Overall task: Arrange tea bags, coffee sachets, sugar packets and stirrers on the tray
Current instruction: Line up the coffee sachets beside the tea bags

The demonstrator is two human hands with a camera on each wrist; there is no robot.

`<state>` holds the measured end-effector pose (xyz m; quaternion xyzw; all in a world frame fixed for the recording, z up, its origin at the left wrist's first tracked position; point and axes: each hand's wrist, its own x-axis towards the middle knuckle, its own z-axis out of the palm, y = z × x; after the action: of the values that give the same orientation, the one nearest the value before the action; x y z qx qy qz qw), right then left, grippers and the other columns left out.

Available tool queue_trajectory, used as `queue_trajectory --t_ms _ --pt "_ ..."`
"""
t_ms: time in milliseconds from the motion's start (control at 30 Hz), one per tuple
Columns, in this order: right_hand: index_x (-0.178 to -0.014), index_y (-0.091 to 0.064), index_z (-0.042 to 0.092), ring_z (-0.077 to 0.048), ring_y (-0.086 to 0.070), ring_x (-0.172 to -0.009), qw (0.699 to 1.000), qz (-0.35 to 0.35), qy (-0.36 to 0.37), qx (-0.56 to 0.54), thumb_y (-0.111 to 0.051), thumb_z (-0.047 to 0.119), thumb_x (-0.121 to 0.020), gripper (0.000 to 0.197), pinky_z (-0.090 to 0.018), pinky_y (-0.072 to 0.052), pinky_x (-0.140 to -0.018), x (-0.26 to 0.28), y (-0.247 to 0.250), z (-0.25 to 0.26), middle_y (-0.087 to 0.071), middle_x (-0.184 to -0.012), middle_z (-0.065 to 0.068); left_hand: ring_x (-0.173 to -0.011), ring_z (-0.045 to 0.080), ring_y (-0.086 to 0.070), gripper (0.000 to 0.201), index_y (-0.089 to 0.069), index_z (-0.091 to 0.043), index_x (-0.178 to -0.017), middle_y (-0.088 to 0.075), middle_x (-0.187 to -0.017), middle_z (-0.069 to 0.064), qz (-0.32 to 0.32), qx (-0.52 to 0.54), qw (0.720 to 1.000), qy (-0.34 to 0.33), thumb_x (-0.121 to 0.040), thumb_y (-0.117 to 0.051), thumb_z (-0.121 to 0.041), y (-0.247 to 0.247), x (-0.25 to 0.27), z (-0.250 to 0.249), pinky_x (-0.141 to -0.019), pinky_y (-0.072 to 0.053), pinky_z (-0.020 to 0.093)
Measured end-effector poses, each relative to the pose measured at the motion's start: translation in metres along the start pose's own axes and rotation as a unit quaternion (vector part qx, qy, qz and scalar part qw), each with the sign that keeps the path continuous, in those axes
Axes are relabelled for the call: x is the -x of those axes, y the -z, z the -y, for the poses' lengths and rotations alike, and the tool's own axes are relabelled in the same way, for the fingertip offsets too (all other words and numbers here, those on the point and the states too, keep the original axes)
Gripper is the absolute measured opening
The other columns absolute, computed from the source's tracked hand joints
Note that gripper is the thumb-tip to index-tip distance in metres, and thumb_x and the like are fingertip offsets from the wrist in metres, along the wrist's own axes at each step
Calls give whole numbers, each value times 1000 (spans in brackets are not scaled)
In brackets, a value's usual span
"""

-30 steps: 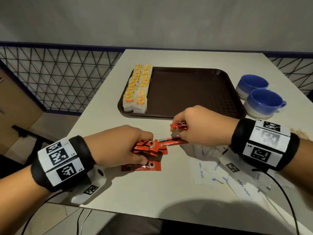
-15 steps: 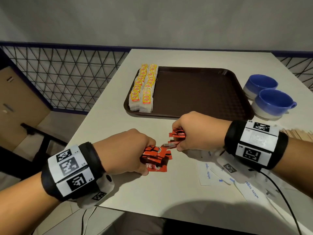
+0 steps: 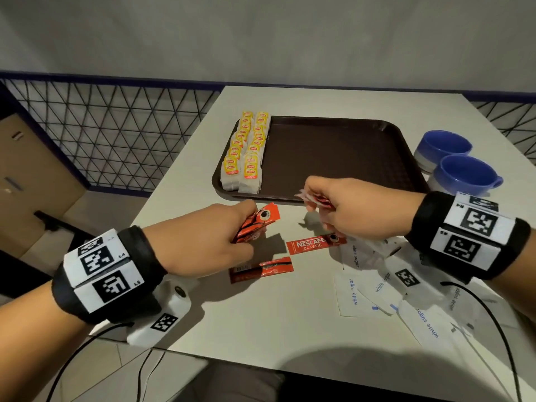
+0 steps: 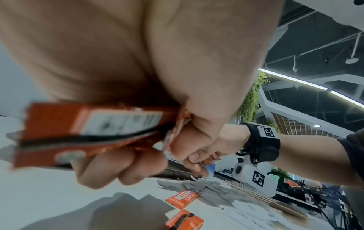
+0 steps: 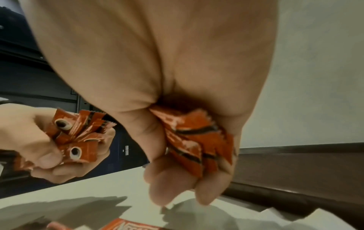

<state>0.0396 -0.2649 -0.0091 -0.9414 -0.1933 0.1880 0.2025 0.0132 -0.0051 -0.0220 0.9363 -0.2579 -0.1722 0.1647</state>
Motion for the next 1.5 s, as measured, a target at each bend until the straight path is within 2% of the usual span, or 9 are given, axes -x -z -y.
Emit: queue_trajectory --t_ms 100,200,400,600,767,933,1067,1300,1500 --pt "-104 -51 31 -16 -61 -82 999 29 16 28 -59 21 -103 13 -35 -53 -71 0 -8 4 -64 -95 5 -64 9 -55 21 -41 -32 -101 -60 -76 -5 7 -14 1000 8 -96 -59 -22 -6 -4 1 -59 -41 28" --pt "-103 -49 33 -11 -58 -81 994 42 16 102 -69 36 -97 21 -32 -47 -67 -2 -17 8 -61 -91 10 -75 8 -59 29 -43 -32 -124 -65 -88 -7 7 -8 1000 16 -101 -59 -23 -14 -9 -1 -67 -46 29" --pt "-101 -60 29 -14 -58 -76 973 35 -2 228 -69 36 -94 13 -29 -43 -59 -7 -28 9 -62 -89 6 -81 13 -60 33 -52 -33 -93 -63 -86 -10 43 -83 996 13 -86 -75 -56 -32 -13 -14 -67 -43 29" --pt "-94 -69 23 -20 -65 -75 978 32 -25 205 -69 31 -93 8 -34 -54 -62 -10 -29 11 -68 -86 0 -77 13 -57 20 -53 -33 -86 -62 -84 -9 55 -109 993 -10 -91 -66 -47 -36 -15 -14 -66 -42 30" --pt "-115 -69 22 -19 -64 -84 974 7 -31 223 -80 50 -84 43 -35 -59 -72 -13 -26 8 -62 -100 2 -74 14 -55 21 -49 -31 -83 -59 -82 -7 29 -74 997 -13 -95 -62 -41 -33 -12 -10 -69 -46 32" --pt "-92 -68 22 -19 -66 -75 987 -39 -53 147 -80 47 -86 29 -38 -60 -71 -15 -15 5 -68 -90 1 -74 5 -64 13 -56 -25 -102 -73 -81 -10 -69 81 994 -9 -97 -67 -28 -10 -9 1 -74 -51 31" --pt "-90 -72 21 -21 -67 -69 985 -33 -76 150 -75 47 -90 27 -36 -60 -67 -16 -13 5 -68 -79 -1 -71 16 -69 11 -55 -22 -106 -68 -77 -7 -144 227 963 -14 -102 -61 -15 -2 -10 7 -72 -56 35" --pt "-81 -61 27 -18 -62 -73 986 11 -10 167 -80 42 -86 24 -38 -56 -69 -12 -30 20 -64 -81 4 -57 12 -51 26 -59 -16 -86 -49 -60 -6 -221 361 906 8 -90 -69 -39 -3 -14 -4 -53 -45 17" --pt "-125 -63 25 -24 -67 -94 987 0 -27 157 -82 39 -86 46 -41 -61 -85 -17 -31 16 -68 -112 -1 -59 20 -57 28 -64 -12 -98 -61 -70 8 -187 571 799 32 -93 -61 -40 -11 -16 -7 -59 -51 28"
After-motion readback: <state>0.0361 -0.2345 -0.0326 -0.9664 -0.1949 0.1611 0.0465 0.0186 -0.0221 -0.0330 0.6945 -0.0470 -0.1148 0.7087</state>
